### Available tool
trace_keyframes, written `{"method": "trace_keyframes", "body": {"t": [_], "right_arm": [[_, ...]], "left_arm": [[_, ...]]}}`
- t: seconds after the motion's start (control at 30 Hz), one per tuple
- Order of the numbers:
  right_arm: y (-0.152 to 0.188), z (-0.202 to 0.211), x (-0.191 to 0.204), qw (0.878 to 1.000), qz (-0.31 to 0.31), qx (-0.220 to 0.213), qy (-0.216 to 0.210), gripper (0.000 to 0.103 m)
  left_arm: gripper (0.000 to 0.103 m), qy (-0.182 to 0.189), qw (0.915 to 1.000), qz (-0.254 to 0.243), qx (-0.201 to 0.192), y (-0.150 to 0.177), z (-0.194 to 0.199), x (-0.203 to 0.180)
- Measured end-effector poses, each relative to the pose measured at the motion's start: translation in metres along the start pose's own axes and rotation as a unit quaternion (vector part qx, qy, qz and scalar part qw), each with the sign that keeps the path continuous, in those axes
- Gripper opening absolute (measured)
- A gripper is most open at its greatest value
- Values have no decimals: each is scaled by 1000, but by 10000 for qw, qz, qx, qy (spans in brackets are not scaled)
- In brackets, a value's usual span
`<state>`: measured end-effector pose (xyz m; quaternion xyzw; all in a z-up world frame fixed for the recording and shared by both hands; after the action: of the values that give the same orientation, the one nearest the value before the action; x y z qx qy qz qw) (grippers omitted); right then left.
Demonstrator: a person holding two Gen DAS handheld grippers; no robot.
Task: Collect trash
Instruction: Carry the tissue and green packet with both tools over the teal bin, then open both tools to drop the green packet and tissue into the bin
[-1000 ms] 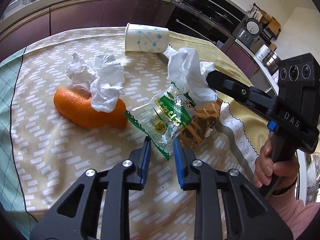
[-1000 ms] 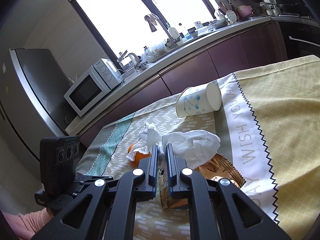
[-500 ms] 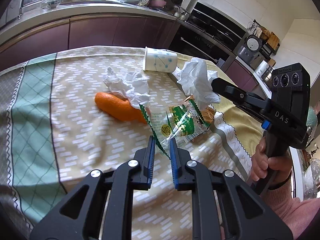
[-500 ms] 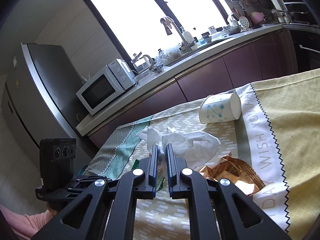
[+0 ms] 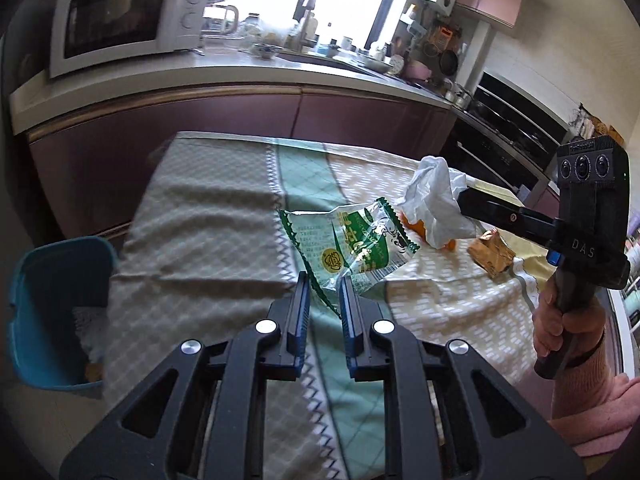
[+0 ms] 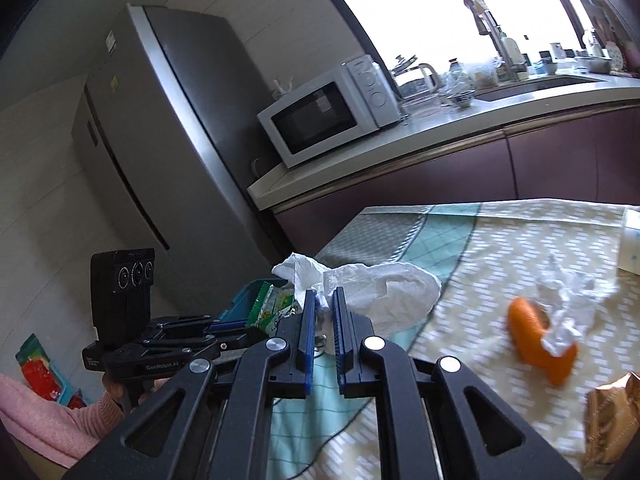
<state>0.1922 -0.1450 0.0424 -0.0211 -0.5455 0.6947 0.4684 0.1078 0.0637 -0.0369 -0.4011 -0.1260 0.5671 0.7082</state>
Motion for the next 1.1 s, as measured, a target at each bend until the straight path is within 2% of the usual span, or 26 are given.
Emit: {"method": "trace_keyframes", "body": {"t": [0.13, 0.3, 0.5, 0.7, 0.87, 1.0, 1.03, 1.1], "right_arm": [[-9, -55, 41, 9978, 254, 342, -502, 7], [-12, -123, 90, 9905, 572, 803, -960, 7], [-2, -192, 132, 9808, 820, 1328, -1170, 7], [15, -245, 148, 9716, 901, 1883, -1110, 8], [29, -285, 150, 9655, 788, 2297, -945, 10], [38, -301, 143, 9621, 640, 2534, -785, 16], [39, -304, 142, 9615, 616, 2570, -754, 16], [42, -307, 139, 9614, 527, 2610, -690, 17]], "left_arm": [[16, -612, 9968, 452, -239, 4, 34, 70], [17, -1363, 9850, 1005, -338, 18, 64, 152], [18, -1987, 9693, 1435, -209, 38, 72, 227], [20, -2175, 9614, 1688, 49, 56, 58, 269], [20, -2264, 9564, 1824, 281, 67, 38, 288], [22, -2295, 9538, 1890, 428, 74, 24, 298], [26, -2273, 9540, 1897, 467, 75, 21, 300], [27, -2253, 9539, 1916, 516, 77, 14, 299]]}}
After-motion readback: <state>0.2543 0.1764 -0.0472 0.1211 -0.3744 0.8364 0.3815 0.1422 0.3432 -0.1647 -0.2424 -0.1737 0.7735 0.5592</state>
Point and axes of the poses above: each gripper's, at about its wrist camera, not at the fingertips, and z roughly against the way its jaws point, x to its left, y to its underside, the point moved 6 cm from there along -z, roughly the way its jaws point, and after that the axes turned 1 degree about z, right-handed, at the moved point
